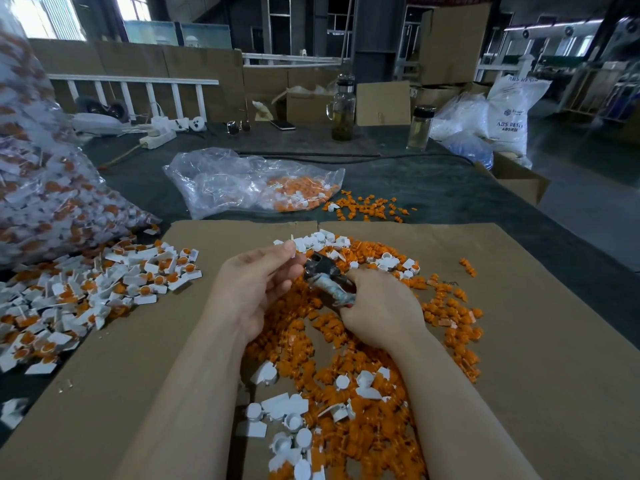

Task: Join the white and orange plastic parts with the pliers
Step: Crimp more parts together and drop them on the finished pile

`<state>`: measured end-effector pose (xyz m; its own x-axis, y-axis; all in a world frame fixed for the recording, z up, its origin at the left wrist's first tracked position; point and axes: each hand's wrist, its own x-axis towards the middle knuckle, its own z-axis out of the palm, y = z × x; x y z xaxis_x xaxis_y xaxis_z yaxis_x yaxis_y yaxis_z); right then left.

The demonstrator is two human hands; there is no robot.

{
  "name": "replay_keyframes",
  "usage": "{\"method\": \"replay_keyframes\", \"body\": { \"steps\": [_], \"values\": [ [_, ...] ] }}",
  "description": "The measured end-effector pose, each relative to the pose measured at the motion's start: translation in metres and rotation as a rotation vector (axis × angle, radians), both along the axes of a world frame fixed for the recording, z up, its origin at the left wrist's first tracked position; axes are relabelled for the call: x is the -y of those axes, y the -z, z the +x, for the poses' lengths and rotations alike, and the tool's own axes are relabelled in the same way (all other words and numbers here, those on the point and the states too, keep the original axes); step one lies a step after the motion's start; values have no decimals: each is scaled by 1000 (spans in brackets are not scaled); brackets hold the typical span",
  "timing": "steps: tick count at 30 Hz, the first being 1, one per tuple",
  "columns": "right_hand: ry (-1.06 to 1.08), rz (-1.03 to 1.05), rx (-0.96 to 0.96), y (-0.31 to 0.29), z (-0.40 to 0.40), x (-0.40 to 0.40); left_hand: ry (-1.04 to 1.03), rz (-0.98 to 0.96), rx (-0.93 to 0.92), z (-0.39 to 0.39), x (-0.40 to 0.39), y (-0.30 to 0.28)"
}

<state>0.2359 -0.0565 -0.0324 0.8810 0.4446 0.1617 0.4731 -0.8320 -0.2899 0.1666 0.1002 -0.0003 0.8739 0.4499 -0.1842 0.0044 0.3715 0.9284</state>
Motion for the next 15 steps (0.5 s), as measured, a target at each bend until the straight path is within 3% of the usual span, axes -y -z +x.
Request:
{"method": "replay_keyframes", "body": {
  "steps": [7, 15],
  "values": [
    [66, 179, 13, -4, 2, 5, 87, -130, 97, 2, 1, -1],
    [23, 571, -116, -16, -3, 5, 10, 29, 0, 5, 5, 4]
  ]
}}
